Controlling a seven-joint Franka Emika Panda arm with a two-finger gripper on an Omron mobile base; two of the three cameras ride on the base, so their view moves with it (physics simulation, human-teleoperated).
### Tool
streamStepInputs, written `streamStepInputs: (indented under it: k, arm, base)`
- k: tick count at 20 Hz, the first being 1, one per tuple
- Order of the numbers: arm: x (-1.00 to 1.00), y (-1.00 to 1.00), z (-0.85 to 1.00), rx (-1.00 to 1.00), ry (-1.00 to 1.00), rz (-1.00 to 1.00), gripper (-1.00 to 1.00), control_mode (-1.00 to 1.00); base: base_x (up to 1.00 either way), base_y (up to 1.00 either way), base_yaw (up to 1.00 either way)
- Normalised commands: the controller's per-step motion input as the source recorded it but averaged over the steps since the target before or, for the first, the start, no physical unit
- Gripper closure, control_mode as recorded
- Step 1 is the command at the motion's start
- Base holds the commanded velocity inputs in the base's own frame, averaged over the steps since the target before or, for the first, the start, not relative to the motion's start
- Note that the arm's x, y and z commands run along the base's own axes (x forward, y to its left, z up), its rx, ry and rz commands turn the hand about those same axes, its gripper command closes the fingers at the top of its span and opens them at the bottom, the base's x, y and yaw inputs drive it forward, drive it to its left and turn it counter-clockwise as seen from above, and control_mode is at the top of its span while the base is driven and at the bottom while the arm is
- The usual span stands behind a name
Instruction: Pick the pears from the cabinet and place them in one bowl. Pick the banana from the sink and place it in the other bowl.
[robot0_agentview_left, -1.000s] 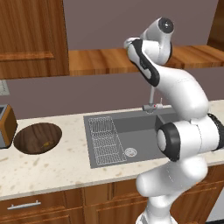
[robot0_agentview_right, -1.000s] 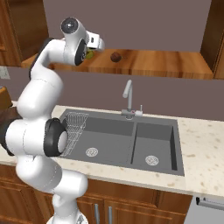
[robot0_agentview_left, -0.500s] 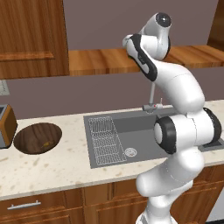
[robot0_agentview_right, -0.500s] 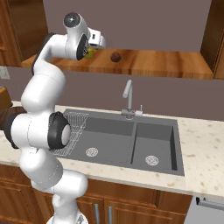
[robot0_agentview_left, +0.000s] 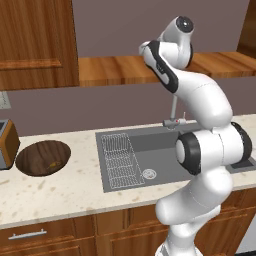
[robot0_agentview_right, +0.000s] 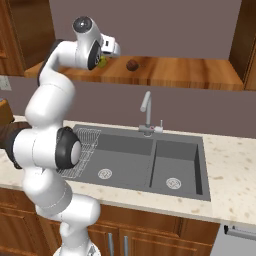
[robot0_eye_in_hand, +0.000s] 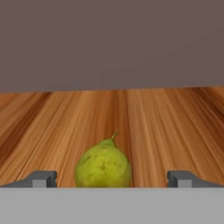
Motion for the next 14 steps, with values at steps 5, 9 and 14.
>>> streamStepInputs:
  k: [5, 9, 14]
  arm:
    - [0.18, 0.07, -0.11, 0.00, 0.00, 0.00, -1.00, -1.00]
    - [0.25, 0.04, -0.09, 0.00, 0.00, 0.00, -1.00, -1.00]
    - [0.26, 0.04, -0.09, 0.00, 0.00, 0.00, -1.00, -1.00]
  base:
    - [0.00, 0.00, 0.00]
    - [0.00, 0.00, 0.00]
    - [0.00, 0.00, 0.00]
